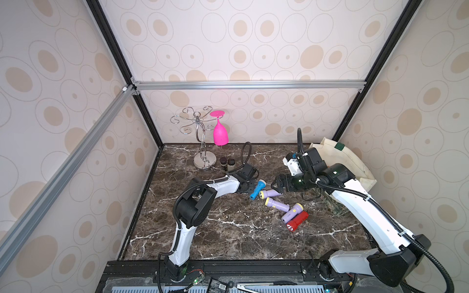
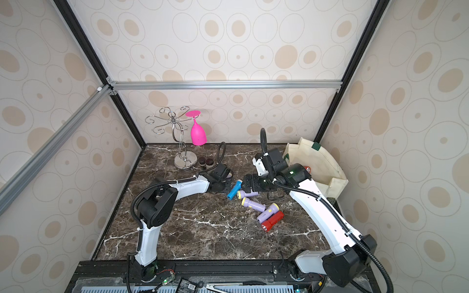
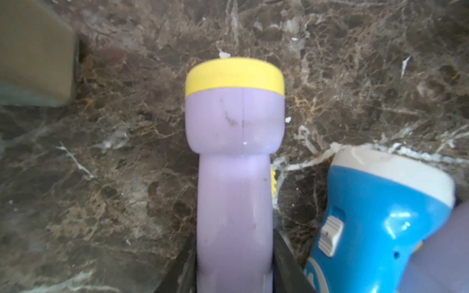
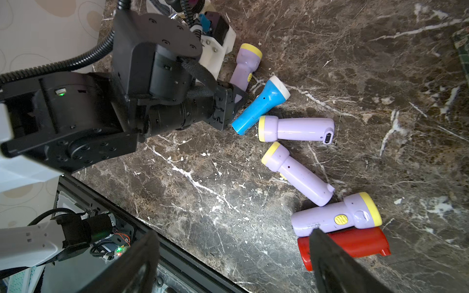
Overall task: Put the flashlights into the tote bags
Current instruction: Pick up the flashlight from the center of the board.
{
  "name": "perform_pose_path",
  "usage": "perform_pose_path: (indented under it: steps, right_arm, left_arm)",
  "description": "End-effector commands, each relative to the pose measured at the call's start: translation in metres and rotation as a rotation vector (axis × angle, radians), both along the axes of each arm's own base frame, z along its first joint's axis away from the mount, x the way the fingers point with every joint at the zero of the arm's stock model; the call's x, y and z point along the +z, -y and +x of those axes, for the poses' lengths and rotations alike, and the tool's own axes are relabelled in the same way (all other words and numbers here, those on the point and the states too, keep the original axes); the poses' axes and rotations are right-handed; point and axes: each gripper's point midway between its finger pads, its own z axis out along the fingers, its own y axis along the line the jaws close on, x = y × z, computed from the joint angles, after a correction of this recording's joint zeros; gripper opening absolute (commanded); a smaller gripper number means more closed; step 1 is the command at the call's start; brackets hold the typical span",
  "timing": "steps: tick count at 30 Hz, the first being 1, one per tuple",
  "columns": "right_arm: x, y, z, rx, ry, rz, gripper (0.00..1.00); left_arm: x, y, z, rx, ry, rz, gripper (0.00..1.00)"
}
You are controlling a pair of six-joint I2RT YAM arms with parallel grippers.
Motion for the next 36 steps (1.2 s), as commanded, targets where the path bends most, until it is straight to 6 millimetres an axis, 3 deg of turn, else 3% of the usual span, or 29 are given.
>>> perform_pose_path:
  steps: [1,6,16,28,36]
  right_arm:
    - [-0.008,-0.005,-0.001,0.01,-0.031,0.007,0.94]
    - [-0.004,-0.009,-0.002,0.022,-0.019,0.031,0.93]
    - [0.002,-0.018,-0.002,0.053,-0.004,0.087,0.94]
    - [0.047,-0.056,-0.004,0.18,0.044,0.315,0.97]
    - [0.069,-0.08,0.0,0.202,0.006,0.479,0.96]
  left_arm:
    - [0.004,-0.007,-0.013,0.004,-0.019,-0.026,0.22]
    - [0.038,-0.003,-0.014,0.018,0.066,-0.138,0.12]
    - [0.117,-0.004,-0.03,0.013,0.21,-0.321,0.03]
    - [0.205,0.026,-0.087,-0.11,0.348,-0.639,0.0]
    - [0.247,0.057,-0.13,-0.241,0.412,-0.791,0.0]
